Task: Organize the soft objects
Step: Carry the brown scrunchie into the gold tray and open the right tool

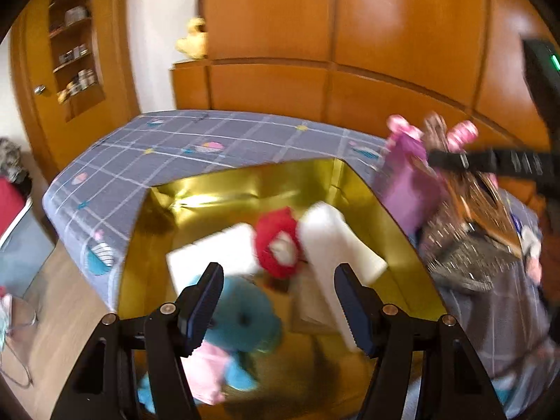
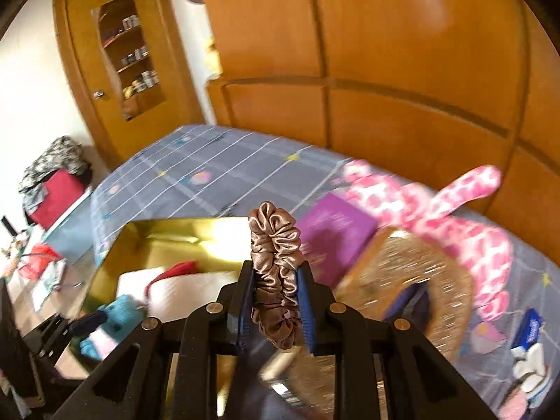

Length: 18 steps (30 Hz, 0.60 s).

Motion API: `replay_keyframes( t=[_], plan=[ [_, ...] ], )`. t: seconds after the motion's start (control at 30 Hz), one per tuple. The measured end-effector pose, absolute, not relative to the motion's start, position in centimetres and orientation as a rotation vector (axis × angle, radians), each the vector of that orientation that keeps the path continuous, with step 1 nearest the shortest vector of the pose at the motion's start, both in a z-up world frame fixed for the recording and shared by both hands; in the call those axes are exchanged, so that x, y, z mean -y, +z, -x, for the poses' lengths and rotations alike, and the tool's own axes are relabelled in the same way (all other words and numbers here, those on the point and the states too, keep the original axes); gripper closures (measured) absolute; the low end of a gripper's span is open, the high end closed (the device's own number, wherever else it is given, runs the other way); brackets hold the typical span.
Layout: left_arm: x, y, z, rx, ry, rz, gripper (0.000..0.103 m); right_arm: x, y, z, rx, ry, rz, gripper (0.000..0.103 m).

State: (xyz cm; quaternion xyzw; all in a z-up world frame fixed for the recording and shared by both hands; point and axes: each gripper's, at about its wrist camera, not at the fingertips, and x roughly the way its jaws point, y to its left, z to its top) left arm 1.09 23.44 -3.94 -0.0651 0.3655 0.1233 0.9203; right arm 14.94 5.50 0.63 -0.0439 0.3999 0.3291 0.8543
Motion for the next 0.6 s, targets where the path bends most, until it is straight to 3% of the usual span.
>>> replay_keyframes(
  t=[0.43,0.6],
  plan=[
    [-27.3,-3.8,-1.1,-0.732,0.338,0.221,0.036,-13.9,-4.2,-15.7,-1.01,0.754,0.12,0.077],
    [-27.1,-4.2,-1.1,-0.744,0.337,0.222,0.034,-15.1,-5.5,-16.2,-1.022,0.705,0.165,0.066]
  ],
)
